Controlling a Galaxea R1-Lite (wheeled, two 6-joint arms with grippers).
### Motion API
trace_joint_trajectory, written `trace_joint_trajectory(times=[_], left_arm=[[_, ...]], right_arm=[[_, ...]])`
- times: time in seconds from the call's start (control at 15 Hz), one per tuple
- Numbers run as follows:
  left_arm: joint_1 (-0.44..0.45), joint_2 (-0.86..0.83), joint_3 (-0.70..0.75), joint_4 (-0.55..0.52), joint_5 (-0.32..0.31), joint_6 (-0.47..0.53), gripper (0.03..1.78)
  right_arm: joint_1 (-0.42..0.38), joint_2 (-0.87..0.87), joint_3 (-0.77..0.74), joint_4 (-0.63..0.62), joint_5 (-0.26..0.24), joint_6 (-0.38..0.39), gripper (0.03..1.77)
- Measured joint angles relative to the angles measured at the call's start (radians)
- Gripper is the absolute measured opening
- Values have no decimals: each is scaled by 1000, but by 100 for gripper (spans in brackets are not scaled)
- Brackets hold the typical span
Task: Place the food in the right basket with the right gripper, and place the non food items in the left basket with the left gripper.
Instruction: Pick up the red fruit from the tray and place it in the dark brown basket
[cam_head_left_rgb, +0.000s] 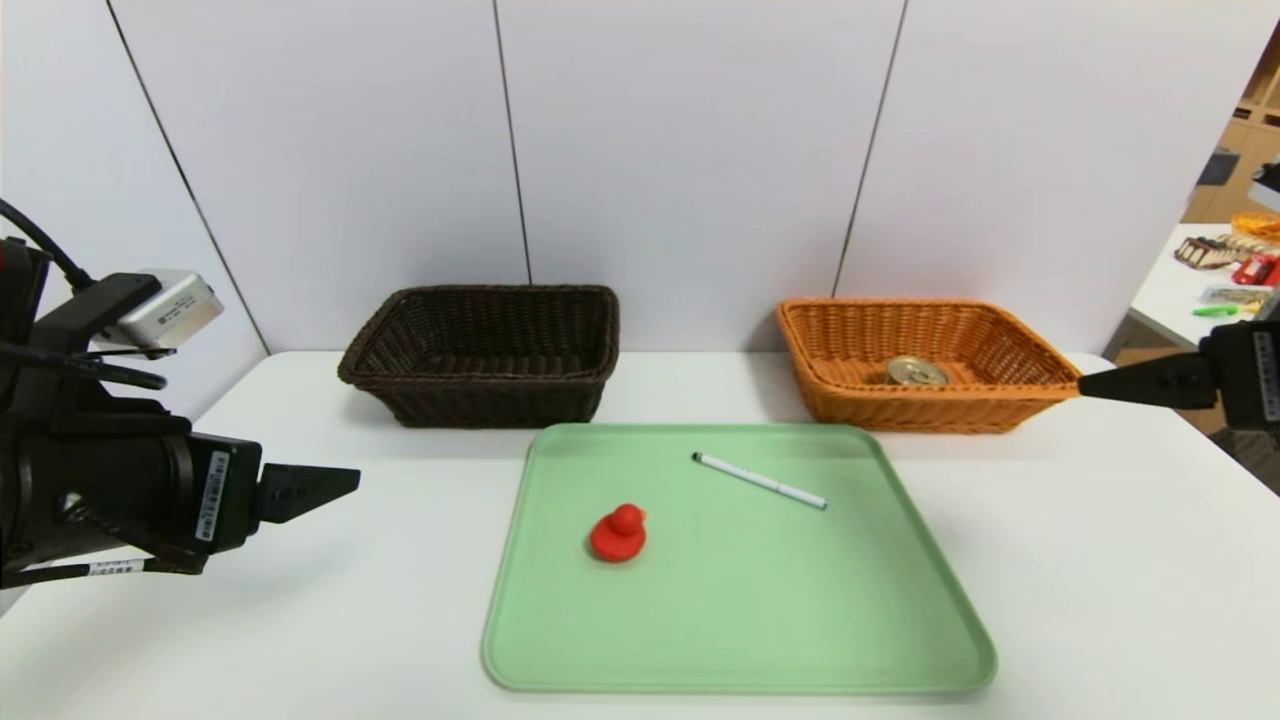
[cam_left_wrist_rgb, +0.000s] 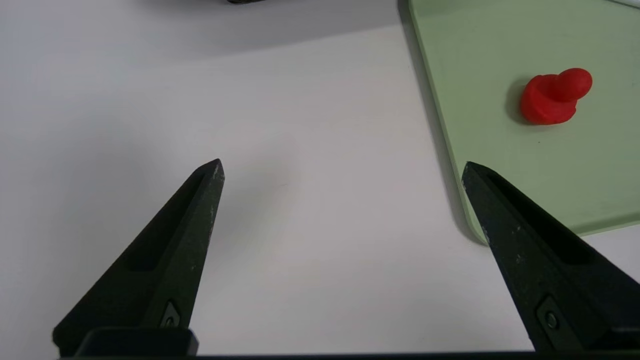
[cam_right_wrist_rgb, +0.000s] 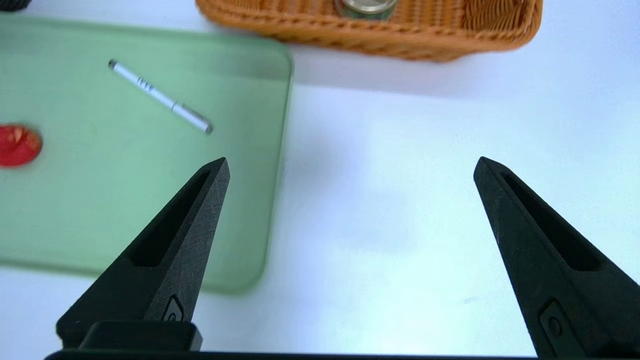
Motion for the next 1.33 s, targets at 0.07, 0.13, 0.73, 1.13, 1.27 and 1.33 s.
trace_joint_trajectory(times=[0.07, 0.13, 0.73, 1.13, 1.27, 1.33], left_arm=[[-11, 0, -11, 1, 0, -1, 169], [-29, 2, -24, 4, 1, -4, 169], [-282, 114, -128, -3, 0, -9, 169], [-353, 199, -135, -44, -68, -19, 169], [-359, 242, -131, -76, -98, -46, 169], [-361, 267, -131, -98, -107, -54, 169]], right_arm=[[7, -37, 3, 45, -3, 0, 169], [13, -68, 5, 76, -9, 0, 169], [8, -207, 29, 181, -62, 7, 169], [7, -203, 50, 176, -59, 13, 169], [7, -203, 54, 176, -64, 11, 169], [7, -201, 54, 176, -69, 11, 169]])
